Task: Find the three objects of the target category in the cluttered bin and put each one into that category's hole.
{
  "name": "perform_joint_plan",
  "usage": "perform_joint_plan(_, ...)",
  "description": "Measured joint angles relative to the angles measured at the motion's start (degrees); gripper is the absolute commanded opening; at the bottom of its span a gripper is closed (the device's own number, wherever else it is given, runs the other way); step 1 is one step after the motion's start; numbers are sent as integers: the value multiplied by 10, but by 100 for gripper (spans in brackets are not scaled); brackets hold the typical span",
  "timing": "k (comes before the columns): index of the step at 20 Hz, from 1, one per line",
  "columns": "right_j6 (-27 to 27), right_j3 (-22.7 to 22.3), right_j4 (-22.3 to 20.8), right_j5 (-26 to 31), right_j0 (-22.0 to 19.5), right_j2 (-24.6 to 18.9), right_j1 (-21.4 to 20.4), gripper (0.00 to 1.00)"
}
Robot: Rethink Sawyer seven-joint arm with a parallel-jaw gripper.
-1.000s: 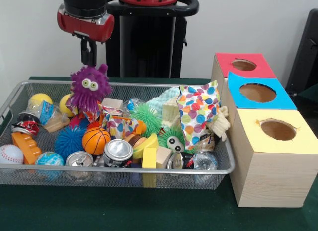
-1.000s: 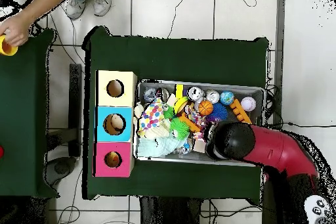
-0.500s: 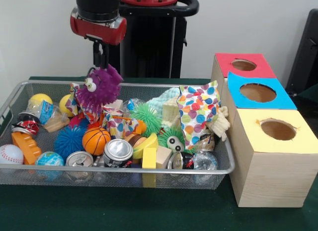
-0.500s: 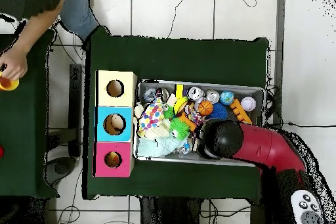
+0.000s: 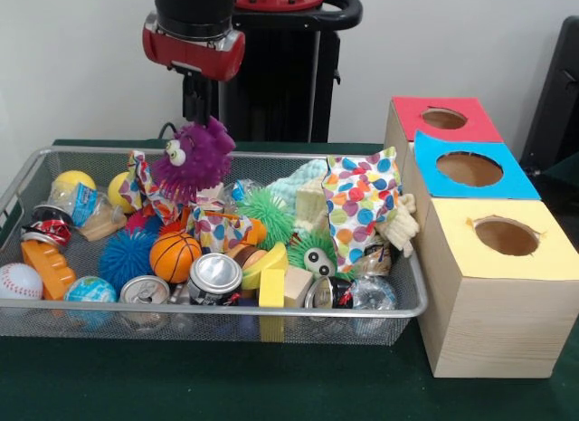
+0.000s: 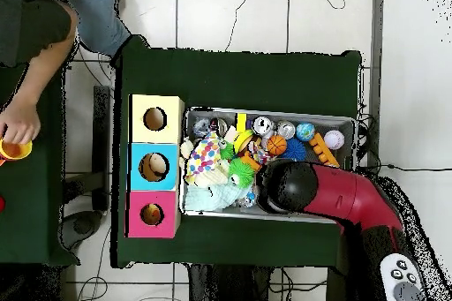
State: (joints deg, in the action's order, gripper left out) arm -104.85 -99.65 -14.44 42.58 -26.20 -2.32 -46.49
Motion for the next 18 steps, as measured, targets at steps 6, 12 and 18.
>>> perform_joint_plan(6,0,0,4,0,3,5,1,0)
perform_joint_plan(12,0,0,9,0,3,9,4,0)
perform_joint_plan(18,0,0,12,0,3,14,6,0)
